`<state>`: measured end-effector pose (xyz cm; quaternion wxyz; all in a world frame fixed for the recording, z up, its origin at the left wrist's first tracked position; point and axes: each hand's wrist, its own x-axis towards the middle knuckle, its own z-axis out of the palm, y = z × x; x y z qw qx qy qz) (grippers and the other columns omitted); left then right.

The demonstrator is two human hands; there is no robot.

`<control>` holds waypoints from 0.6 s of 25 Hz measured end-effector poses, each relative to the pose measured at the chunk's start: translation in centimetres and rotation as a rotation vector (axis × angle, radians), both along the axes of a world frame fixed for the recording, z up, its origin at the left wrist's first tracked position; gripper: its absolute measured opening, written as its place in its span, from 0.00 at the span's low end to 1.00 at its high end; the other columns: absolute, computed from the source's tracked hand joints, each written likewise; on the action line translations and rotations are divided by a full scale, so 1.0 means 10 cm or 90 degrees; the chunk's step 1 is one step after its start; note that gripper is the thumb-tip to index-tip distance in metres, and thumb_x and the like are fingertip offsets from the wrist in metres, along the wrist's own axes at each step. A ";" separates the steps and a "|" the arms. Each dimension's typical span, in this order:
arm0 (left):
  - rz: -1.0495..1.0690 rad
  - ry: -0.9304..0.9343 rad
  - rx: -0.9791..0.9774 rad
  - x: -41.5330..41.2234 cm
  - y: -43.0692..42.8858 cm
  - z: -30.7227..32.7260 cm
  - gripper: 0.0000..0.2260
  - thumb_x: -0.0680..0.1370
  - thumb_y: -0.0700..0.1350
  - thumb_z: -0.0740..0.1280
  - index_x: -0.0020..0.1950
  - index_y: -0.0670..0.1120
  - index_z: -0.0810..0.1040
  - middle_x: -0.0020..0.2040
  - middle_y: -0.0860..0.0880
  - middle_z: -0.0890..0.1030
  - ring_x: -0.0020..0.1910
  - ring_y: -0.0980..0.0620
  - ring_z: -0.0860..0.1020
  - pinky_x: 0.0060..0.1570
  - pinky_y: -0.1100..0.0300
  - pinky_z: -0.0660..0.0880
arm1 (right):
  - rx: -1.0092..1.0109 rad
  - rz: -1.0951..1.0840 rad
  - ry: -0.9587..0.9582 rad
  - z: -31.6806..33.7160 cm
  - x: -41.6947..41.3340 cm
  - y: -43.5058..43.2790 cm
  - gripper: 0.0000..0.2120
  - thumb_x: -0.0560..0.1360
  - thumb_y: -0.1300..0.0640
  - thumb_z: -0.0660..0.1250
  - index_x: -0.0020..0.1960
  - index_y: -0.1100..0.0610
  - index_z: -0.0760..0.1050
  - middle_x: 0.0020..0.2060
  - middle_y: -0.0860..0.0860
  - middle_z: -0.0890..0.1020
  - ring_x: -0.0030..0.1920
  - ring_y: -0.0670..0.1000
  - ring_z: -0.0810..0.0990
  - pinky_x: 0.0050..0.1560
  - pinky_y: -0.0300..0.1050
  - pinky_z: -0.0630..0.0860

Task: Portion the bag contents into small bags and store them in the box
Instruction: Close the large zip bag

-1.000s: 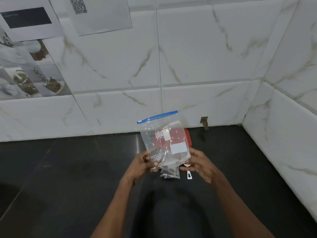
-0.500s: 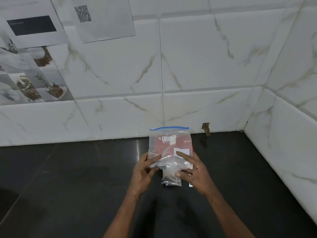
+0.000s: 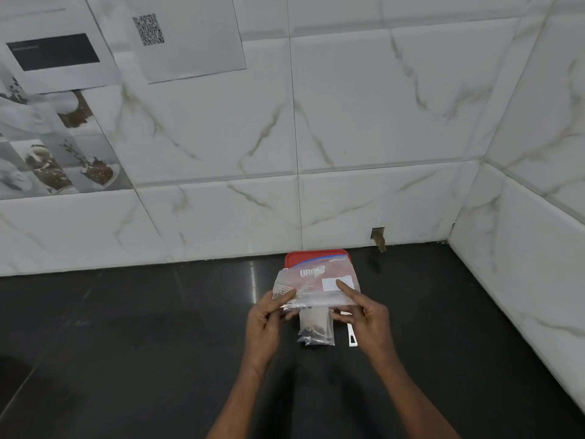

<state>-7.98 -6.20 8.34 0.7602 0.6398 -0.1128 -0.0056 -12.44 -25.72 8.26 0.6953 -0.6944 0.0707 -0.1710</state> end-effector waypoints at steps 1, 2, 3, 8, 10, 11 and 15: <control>0.004 0.023 -0.030 -0.02 -0.01 0.00 0.22 0.80 0.24 0.57 0.57 0.44 0.86 0.58 0.50 0.84 0.60 0.46 0.82 0.52 0.61 0.81 | 0.043 0.004 0.003 0.01 0.00 0.01 0.20 0.80 0.74 0.55 0.63 0.60 0.79 0.60 0.52 0.81 0.51 0.54 0.86 0.50 0.45 0.83; 0.005 0.041 -0.051 -0.03 0.00 -0.02 0.21 0.79 0.25 0.60 0.59 0.44 0.86 0.59 0.51 0.83 0.60 0.48 0.81 0.50 0.64 0.80 | 0.068 0.015 0.007 0.01 -0.01 0.00 0.20 0.79 0.75 0.56 0.62 0.60 0.80 0.61 0.51 0.81 0.54 0.53 0.84 0.51 0.45 0.82; -0.002 0.051 -0.071 -0.02 0.03 -0.04 0.19 0.76 0.26 0.64 0.61 0.42 0.84 0.62 0.51 0.82 0.60 0.49 0.80 0.48 0.66 0.79 | 0.085 0.031 0.008 0.00 0.00 -0.04 0.21 0.78 0.76 0.57 0.61 0.59 0.80 0.61 0.49 0.81 0.58 0.52 0.83 0.53 0.44 0.81; -0.072 0.109 -0.263 0.00 0.21 -0.05 0.26 0.66 0.42 0.78 0.60 0.30 0.79 0.62 0.39 0.82 0.62 0.47 0.80 0.62 0.51 0.76 | 0.197 0.106 0.023 -0.09 0.00 -0.22 0.23 0.66 0.75 0.60 0.55 0.62 0.83 0.57 0.55 0.83 0.63 0.56 0.78 0.62 0.55 0.73; -0.015 0.153 -0.300 0.01 0.18 0.03 0.27 0.64 0.46 0.83 0.55 0.33 0.78 0.49 0.35 0.84 0.48 0.44 0.85 0.54 0.46 0.80 | 0.272 0.106 0.023 -0.01 0.01 -0.20 0.11 0.67 0.68 0.65 0.46 0.63 0.83 0.47 0.60 0.83 0.50 0.59 0.79 0.51 0.54 0.75; 0.015 0.183 -0.307 0.01 0.15 0.10 0.25 0.67 0.43 0.81 0.58 0.36 0.75 0.43 0.37 0.85 0.40 0.44 0.86 0.45 0.50 0.83 | 0.282 0.094 0.029 0.04 0.03 -0.17 0.06 0.68 0.66 0.70 0.45 0.62 0.80 0.43 0.59 0.82 0.46 0.58 0.78 0.47 0.51 0.75; 0.011 0.242 -0.203 0.11 0.13 0.20 0.32 0.77 0.27 0.66 0.74 0.54 0.65 0.42 0.39 0.86 0.36 0.47 0.86 0.37 0.56 0.83 | 0.247 0.032 0.091 0.12 0.10 -0.15 0.21 0.68 0.65 0.75 0.58 0.56 0.75 0.46 0.57 0.86 0.47 0.56 0.84 0.54 0.54 0.79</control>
